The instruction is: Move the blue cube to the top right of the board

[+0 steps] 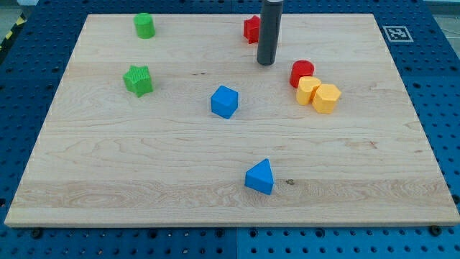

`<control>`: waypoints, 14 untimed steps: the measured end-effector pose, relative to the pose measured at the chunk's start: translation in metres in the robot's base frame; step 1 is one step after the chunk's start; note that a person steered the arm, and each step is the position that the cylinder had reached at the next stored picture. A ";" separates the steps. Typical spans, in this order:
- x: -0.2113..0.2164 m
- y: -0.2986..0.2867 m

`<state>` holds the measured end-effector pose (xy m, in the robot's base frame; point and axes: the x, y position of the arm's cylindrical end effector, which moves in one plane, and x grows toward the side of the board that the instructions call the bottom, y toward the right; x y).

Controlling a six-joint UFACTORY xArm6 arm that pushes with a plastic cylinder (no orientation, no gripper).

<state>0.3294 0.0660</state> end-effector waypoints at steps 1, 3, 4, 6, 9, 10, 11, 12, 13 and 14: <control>0.006 0.017; 0.012 0.049; 0.028 0.057; 0.030 0.053; 0.037 -0.026; 0.041 -0.046; 0.044 -0.076; 0.044 -0.100; 0.044 -0.100; 0.047 -0.106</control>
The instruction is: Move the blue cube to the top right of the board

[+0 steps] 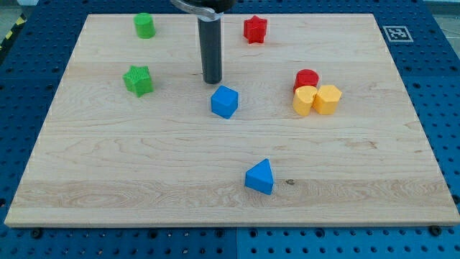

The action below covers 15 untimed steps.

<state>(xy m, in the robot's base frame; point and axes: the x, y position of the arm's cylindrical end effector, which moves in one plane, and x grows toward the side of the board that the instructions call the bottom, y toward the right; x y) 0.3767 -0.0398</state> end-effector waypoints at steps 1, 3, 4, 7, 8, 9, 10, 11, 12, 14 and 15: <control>0.000 -0.019; 0.036 -0.026; 0.048 -0.026; 0.096 0.031; 0.090 0.031; 0.079 0.032; 0.079 0.032; 0.079 0.026; 0.079 0.021; 0.057 0.022; 0.057 0.022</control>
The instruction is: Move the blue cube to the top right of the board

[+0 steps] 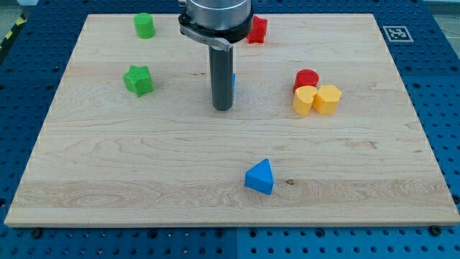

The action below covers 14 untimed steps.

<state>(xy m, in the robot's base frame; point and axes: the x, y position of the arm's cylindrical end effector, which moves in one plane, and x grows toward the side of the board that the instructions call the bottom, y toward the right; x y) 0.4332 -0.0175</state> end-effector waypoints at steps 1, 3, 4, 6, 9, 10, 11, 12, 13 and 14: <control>-0.006 0.001; -0.022 -0.012; -0.023 -0.028; -0.042 -0.002; -0.055 0.003; -0.070 0.006; -0.084 0.010; -0.084 0.030; -0.084 0.034; -0.068 0.034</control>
<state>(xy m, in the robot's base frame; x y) 0.3652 0.0162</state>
